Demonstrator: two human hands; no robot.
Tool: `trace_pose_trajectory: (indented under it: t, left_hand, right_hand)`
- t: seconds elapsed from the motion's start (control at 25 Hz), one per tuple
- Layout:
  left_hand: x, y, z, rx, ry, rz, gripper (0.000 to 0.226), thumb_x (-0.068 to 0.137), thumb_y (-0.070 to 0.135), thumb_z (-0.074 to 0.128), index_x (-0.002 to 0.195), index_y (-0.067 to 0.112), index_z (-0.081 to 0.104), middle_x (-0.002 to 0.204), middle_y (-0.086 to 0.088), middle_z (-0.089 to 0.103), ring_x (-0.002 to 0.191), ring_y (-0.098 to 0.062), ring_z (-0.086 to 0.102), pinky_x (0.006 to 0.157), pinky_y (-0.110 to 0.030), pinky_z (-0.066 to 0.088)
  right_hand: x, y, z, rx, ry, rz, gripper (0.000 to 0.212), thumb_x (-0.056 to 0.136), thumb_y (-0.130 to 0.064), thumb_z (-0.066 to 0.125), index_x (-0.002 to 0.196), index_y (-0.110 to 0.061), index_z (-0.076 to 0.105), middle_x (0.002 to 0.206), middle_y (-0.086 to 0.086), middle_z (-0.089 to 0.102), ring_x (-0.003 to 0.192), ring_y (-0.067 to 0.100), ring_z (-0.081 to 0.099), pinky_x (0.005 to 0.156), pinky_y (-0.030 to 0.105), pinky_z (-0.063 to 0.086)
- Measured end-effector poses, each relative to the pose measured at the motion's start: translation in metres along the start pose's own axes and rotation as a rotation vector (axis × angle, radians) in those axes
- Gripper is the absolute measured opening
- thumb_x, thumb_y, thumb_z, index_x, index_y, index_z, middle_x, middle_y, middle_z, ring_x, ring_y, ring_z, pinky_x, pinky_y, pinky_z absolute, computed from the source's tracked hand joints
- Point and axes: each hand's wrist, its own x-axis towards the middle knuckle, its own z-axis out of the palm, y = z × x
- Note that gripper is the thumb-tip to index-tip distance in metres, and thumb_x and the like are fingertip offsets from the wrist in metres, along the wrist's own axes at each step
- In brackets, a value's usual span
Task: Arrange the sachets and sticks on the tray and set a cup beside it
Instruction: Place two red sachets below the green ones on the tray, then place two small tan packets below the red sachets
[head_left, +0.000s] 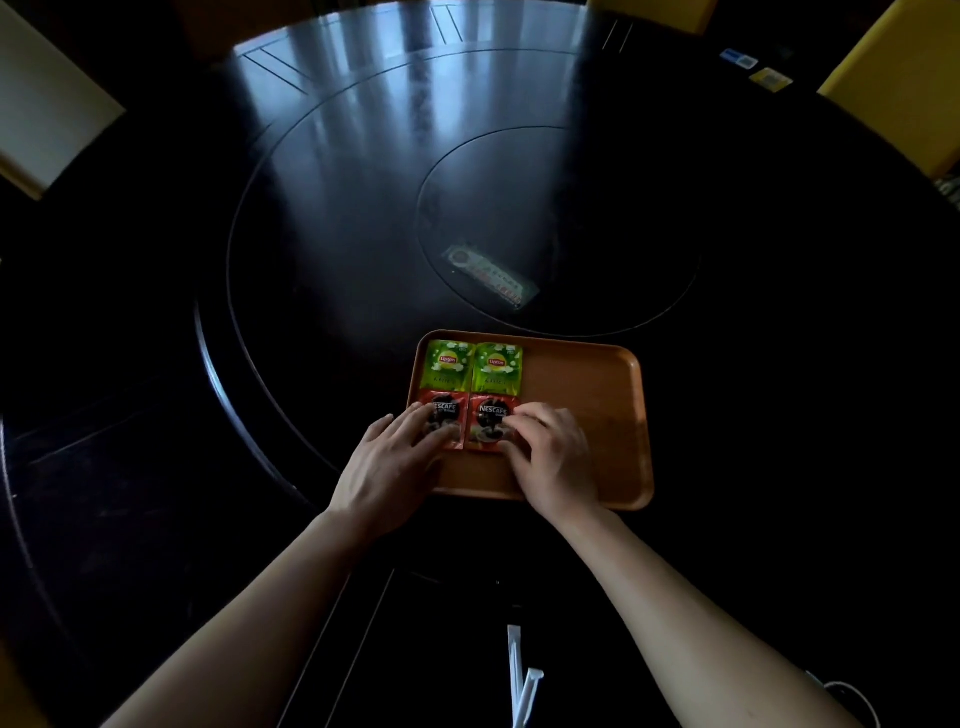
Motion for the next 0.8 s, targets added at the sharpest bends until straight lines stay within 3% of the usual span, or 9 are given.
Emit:
trace_pose_trajectory:
  t: [0.12, 0.2, 0.36, 0.44, 0.52, 0.64, 0.8]
  left_hand:
    - [0.012, 0.001, -0.02, -0.033, 0.16, 0.002, 0.043, 0.086, 0.028, 0.059, 0.128, 0.022, 0.061, 0.123, -0.011, 0.06, 0.108, -0.036, 0.059, 0.086, -0.045, 0.049]
    - [-0.008, 0.017, -0.023, -0.073, 0.233, -0.043, 0.033, 0.088, 0.029, 0.056, 0.118, 0.02, 0.064, 0.11, -0.009, 0.061, 0.094, -0.033, 0.057, 0.077, -0.045, 0.048]
    - [-0.096, 0.082, 0.01, -0.233, 0.162, -0.065, 0.012, 0.089, 0.027, 0.06, 0.091, 0.018, 0.067, 0.086, -0.003, 0.06, 0.077, -0.027, 0.058, 0.067, -0.044, 0.049]
    - [-0.132, 0.111, 0.025, -0.313, 0.034, -0.064, 0.013, 0.086, 0.03, 0.067, 0.088, 0.017, 0.069, 0.083, -0.001, 0.061, 0.075, -0.024, 0.06, 0.066, -0.042, 0.051]
    - [-0.161, 0.132, 0.041, -0.36, -0.102, -0.048, 0.02, 0.08, 0.034, 0.076, 0.09, 0.018, 0.072, 0.084, -0.001, 0.063, 0.076, -0.023, 0.062, 0.066, -0.039, 0.052]
    - [-0.187, 0.147, 0.053, -0.355, -0.23, -0.059, 0.023, 0.075, 0.04, 0.079, 0.089, 0.022, 0.074, 0.084, 0.004, 0.063, 0.077, -0.019, 0.062, 0.065, -0.031, 0.05]
    - [-0.207, 0.151, 0.054, -0.322, -0.23, -0.122, 0.026, 0.074, 0.045, 0.075, 0.091, 0.025, 0.072, 0.086, 0.006, 0.061, 0.08, -0.016, 0.06, 0.067, -0.029, 0.048]
  right_hand:
    - [0.02, -0.001, -0.018, 0.078, 0.118, -0.091, 0.018, 0.083, -0.018, 0.074, 0.099, -0.01, 0.074, 0.101, 0.008, 0.069, 0.093, 0.032, 0.062, 0.081, 0.042, 0.051]
    - [0.009, 0.001, -0.033, 0.126, 0.134, -0.056, 0.013, 0.083, -0.015, 0.073, 0.094, -0.008, 0.074, 0.094, 0.01, 0.069, 0.088, 0.031, 0.063, 0.079, 0.04, 0.051]
    - [-0.08, 0.018, -0.045, 0.198, 0.124, 0.042, 0.003, 0.084, -0.018, 0.07, 0.085, -0.015, 0.071, 0.083, 0.002, 0.067, 0.079, 0.019, 0.063, 0.073, 0.03, 0.049]
    - [-0.132, 0.026, -0.047, 0.228, 0.03, 0.073, 0.002, 0.083, -0.016, 0.07, 0.082, -0.017, 0.07, 0.081, 0.0, 0.068, 0.077, 0.017, 0.064, 0.074, 0.029, 0.05]
    - [-0.18, 0.032, -0.042, 0.265, -0.199, 0.127, 0.002, 0.083, -0.017, 0.071, 0.084, -0.018, 0.072, 0.084, -0.003, 0.068, 0.08, 0.014, 0.065, 0.077, 0.033, 0.053]
    - [-0.226, 0.037, -0.032, 0.243, -0.48, 0.116, 0.022, 0.081, -0.024, 0.074, 0.102, -0.023, 0.073, 0.096, -0.009, 0.064, 0.092, 0.008, 0.06, 0.083, 0.032, 0.053]
    - [-0.237, 0.037, -0.025, 0.141, -0.514, -0.031, 0.042, 0.08, -0.039, 0.074, 0.12, -0.029, 0.065, 0.105, -0.01, 0.056, 0.102, 0.008, 0.05, 0.08, 0.031, 0.051]
